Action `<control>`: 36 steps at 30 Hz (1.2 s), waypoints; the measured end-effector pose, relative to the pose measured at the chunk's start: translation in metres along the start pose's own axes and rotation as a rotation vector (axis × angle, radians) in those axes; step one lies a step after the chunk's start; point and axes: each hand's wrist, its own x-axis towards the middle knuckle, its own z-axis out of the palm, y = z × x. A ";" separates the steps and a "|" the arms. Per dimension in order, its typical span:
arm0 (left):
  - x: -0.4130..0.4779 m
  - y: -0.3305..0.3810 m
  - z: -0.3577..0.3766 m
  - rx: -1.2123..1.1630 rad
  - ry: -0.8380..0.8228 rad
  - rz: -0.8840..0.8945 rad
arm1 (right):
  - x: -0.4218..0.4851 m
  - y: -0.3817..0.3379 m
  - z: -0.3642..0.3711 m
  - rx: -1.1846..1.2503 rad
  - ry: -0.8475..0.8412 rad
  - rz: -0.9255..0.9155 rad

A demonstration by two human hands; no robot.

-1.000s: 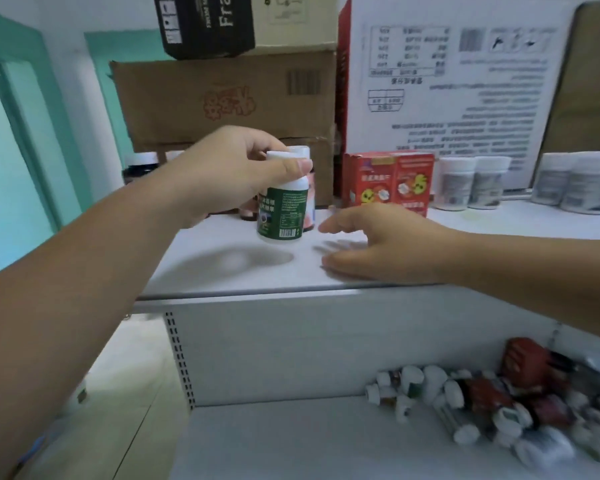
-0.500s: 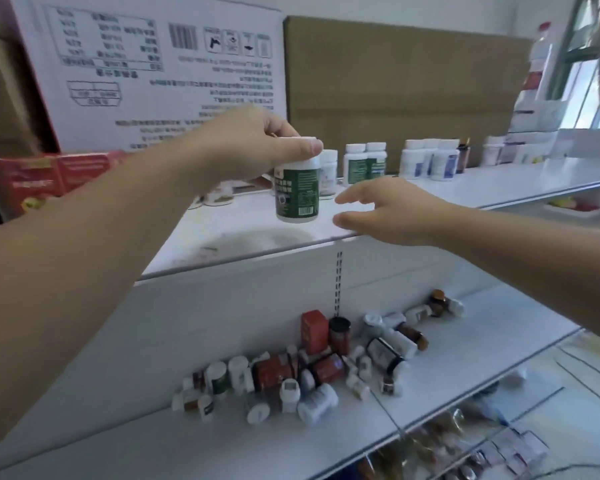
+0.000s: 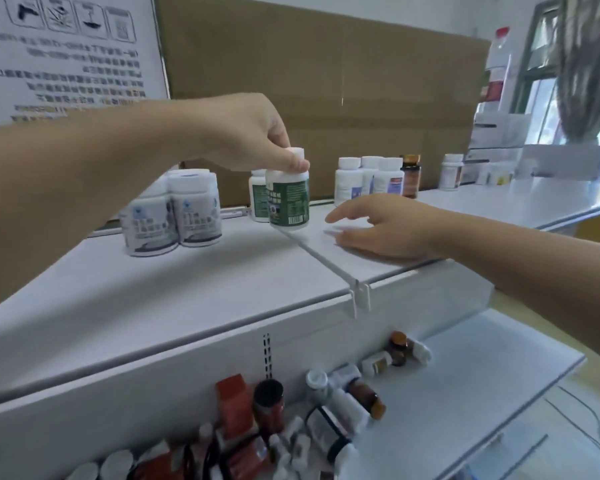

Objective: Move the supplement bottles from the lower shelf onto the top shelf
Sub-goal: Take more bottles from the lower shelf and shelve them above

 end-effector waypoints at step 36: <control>-0.073 0.063 0.018 0.423 0.026 -0.450 | -0.001 0.055 -0.036 0.077 0.139 -0.333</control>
